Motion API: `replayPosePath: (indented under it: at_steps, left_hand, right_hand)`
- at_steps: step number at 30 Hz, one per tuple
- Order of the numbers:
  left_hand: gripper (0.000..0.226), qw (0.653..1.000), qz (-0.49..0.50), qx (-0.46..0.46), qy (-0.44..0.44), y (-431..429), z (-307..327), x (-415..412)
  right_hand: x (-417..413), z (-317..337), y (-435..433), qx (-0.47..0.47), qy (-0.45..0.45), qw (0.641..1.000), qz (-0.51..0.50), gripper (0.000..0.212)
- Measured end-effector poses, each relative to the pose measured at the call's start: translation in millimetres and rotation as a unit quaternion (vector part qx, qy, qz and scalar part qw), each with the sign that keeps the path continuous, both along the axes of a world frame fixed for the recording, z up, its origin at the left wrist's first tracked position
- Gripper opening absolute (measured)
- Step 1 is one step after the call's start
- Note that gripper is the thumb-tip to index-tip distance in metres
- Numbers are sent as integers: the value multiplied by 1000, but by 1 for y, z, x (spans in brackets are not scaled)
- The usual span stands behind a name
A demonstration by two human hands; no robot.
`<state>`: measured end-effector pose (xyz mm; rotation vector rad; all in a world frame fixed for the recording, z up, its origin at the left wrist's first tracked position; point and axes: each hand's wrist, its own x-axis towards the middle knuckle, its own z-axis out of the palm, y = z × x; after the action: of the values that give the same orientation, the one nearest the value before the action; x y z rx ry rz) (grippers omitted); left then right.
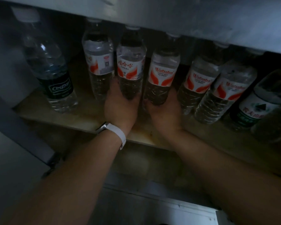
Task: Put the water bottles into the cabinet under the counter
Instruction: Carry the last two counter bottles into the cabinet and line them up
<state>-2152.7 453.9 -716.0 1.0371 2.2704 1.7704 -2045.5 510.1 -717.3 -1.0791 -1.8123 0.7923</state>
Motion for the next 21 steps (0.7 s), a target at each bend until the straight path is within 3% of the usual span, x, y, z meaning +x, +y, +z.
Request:
replayPosePath:
  at_steps: [10,21]
  left_hand:
    - [71,1000,27,10,13,23,-4,2]
    - [69,999,39,2,37,21,-7,-1]
  right_hand:
    - [-10,-3,12,0,-37,998,-41,66]
    - [-9,1,16,-13,-39,999,-17,68]
